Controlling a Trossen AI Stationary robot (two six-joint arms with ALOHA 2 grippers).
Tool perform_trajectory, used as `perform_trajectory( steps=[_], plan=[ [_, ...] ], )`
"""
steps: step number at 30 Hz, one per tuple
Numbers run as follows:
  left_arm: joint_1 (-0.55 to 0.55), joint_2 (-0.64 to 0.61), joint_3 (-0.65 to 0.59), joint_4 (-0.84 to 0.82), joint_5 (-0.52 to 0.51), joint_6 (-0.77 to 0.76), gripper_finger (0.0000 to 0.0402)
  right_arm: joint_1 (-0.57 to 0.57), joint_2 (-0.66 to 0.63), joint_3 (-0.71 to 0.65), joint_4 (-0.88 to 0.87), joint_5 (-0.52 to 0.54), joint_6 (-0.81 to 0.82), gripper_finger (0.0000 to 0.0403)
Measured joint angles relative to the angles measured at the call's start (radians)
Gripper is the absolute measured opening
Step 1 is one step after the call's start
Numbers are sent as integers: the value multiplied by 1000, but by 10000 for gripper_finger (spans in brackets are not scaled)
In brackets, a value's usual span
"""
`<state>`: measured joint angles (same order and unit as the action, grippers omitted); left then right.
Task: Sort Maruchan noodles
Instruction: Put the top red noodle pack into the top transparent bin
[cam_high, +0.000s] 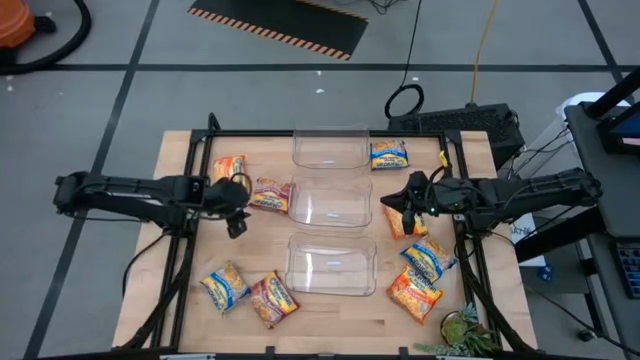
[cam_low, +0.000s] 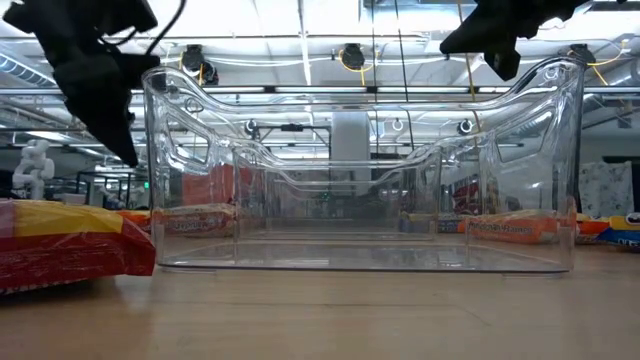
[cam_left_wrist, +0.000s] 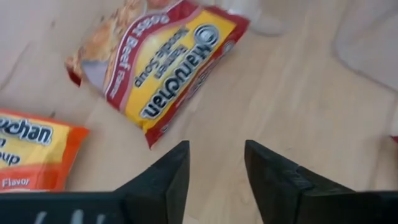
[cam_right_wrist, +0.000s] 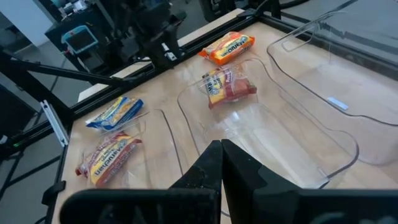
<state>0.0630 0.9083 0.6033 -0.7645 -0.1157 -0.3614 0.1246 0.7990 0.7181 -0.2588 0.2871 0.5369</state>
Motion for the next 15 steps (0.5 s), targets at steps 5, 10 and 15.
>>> perform_trajectory(
  steps=[5, 10, 15],
  plan=[
    [41, 99, 0, 13, 0, -15, 199, 0, 0, 0, 0, 3, 0, 0],
    [62, 205, 0, 12, -4, 3, 222, 0, 0, 0, 0, 5, 0, 0],
    [63, 286, 0, 33, -78, 72, 232, 0, 0, 0, 0, 5, 0, 0]
  ],
)
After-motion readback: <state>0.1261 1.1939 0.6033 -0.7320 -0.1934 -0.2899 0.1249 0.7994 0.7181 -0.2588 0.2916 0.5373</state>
